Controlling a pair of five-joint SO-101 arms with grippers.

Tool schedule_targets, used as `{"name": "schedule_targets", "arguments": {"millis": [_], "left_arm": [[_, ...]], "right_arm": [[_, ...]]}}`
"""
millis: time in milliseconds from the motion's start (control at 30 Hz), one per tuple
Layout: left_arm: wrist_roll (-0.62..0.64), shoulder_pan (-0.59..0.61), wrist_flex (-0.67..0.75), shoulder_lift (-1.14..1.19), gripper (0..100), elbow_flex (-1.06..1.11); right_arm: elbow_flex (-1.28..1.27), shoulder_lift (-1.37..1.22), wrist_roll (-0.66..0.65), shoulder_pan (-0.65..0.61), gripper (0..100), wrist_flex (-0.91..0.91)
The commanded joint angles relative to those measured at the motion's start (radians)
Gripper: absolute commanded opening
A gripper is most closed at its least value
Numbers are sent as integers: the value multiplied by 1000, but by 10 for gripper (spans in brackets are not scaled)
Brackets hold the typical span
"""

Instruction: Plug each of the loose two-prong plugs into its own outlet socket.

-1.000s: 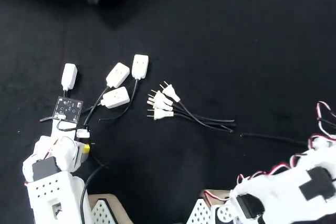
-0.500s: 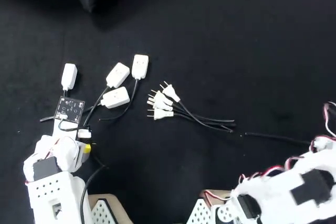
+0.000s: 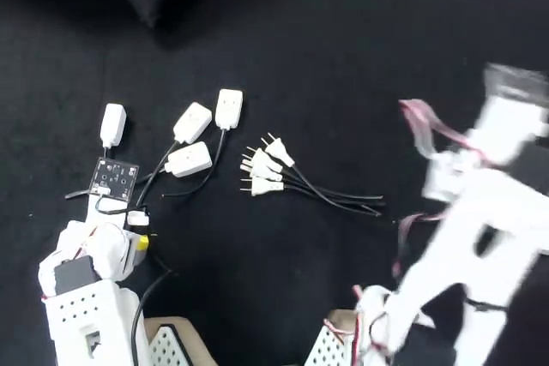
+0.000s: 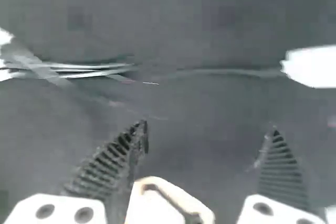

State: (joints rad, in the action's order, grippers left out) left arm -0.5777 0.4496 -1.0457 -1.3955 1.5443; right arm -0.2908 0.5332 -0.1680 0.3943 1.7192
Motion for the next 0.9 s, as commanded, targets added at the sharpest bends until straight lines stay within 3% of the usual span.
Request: {"name": "schedule_targets", "arguments": {"millis": [0, 167, 233, 333, 633, 867], "left_arm": [[-5, -5, 11, 0, 278, -5], [-5, -5, 11, 0, 278, -5], [-5, -5, 11, 0, 278, -5], [-5, -5, 11, 0, 278, -5], [-5, -5, 11, 0, 278, -5], [-5, -5, 12, 0, 278, -5]], "right_arm": [[-68, 31, 238, -462, 273, -97], [-292, -58, 566, -766, 210, -539], [-369, -114, 683, -821, 205, -700], [-426, -200, 738, -841, 203, -848], [-372, -478, 1013, -839, 201, -945], [-292, -633, 1059, -842, 201, -908]]}}
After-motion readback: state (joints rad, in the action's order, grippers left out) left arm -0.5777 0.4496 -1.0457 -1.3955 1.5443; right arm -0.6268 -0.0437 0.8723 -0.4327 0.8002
